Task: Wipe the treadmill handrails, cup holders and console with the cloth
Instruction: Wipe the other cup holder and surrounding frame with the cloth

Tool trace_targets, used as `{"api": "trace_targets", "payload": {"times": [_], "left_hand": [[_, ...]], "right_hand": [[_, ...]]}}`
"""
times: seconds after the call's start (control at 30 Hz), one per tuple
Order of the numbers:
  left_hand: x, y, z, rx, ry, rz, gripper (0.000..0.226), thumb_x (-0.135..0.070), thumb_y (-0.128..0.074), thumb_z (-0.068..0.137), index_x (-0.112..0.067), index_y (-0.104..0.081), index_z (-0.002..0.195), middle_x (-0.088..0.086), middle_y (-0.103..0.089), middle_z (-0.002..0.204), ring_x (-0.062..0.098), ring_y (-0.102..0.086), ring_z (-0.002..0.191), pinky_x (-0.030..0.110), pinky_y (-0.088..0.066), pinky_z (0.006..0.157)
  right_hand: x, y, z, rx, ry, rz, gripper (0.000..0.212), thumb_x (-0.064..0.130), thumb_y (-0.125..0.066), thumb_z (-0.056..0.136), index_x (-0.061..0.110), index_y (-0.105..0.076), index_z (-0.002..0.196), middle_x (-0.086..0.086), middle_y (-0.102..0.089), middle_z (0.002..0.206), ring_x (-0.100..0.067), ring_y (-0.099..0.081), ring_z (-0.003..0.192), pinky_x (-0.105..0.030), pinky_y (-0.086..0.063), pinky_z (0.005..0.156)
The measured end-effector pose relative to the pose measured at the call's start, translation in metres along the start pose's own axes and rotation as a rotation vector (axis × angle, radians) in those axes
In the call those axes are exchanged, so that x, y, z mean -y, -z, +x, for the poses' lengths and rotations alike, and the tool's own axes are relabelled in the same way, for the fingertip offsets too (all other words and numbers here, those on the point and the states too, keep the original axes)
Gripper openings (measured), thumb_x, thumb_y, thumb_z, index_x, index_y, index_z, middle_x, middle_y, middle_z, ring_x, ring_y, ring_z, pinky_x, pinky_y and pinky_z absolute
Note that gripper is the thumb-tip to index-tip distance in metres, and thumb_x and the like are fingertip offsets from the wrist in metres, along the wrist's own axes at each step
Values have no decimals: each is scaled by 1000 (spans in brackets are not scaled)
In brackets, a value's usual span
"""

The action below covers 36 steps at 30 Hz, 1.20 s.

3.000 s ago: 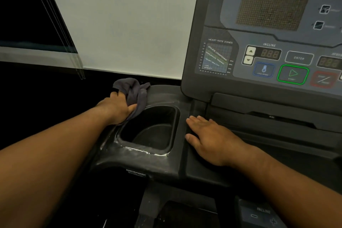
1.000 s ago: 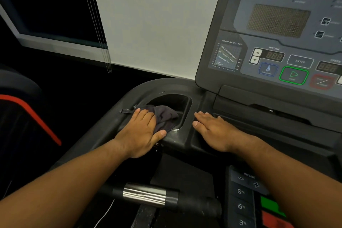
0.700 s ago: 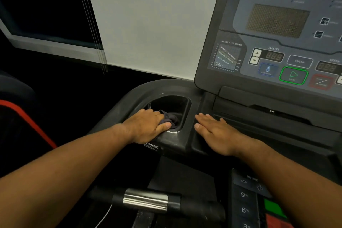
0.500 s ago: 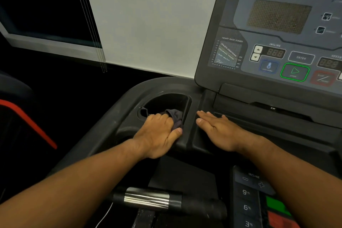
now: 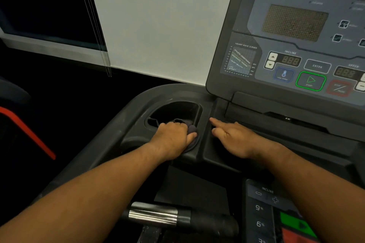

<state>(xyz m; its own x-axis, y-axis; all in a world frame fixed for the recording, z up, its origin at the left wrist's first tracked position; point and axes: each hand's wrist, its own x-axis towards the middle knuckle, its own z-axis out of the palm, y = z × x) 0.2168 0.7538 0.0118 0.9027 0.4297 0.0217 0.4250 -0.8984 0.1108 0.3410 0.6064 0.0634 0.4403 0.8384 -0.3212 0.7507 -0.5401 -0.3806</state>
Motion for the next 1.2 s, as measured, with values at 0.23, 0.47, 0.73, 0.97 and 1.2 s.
{"api": "trace_targets", "payload": {"times": [0.23, 0.47, 0.73, 0.97, 1.2], "left_hand": [[61, 15, -17, 95, -200, -203, 31, -38, -45, 97, -14, -61, 107, 6, -65, 108, 23, -59, 100, 22, -34, 79], [69, 11, -14, -37, -138, -89, 46, -56, -49, 92, -18, -61, 115, 2, -64, 112, 22, -56, 102, 32, -37, 88], [-20, -2, 8, -34, 165, 148, 57, -59, -26, 97, -18, -61, 113, 6, -63, 110, 25, -55, 102, 41, -38, 88], [-23, 5, 33, 15, 298, -191, 48, -51, -33, 99, -14, -63, 106, 7, -65, 99, 25, -61, 88, 34, -42, 69], [-22, -6, -21, -211, 36, -11, 42, -41, -28, 102, -17, -45, 131, 3, -53, 126, 21, -49, 110, 36, -39, 95]], "right_hand": [[-3, -3, -4, 12, -1, -11, 55, 31, -25, 102, 26, -10, 154, 0, -13, 161, -13, -11, 147, -34, 2, 119], [0, -6, -2, -3, -23, -2, 56, 31, -26, 101, 27, -9, 154, -1, -13, 161, -14, -11, 147, -36, 1, 120], [-1, -6, 3, -25, -53, 28, 55, 36, -26, 101, 28, -11, 153, 1, -16, 160, -15, -14, 147, -38, -1, 121], [-1, -10, 2, -38, -63, 34, 55, 37, -28, 101, 29, -11, 153, 1, -16, 160, -14, -13, 147, -38, -2, 121], [0, -15, 1, -34, -57, 12, 58, 33, -28, 101, 25, -7, 154, -4, -11, 161, -16, -10, 148, -37, 1, 120]]}}
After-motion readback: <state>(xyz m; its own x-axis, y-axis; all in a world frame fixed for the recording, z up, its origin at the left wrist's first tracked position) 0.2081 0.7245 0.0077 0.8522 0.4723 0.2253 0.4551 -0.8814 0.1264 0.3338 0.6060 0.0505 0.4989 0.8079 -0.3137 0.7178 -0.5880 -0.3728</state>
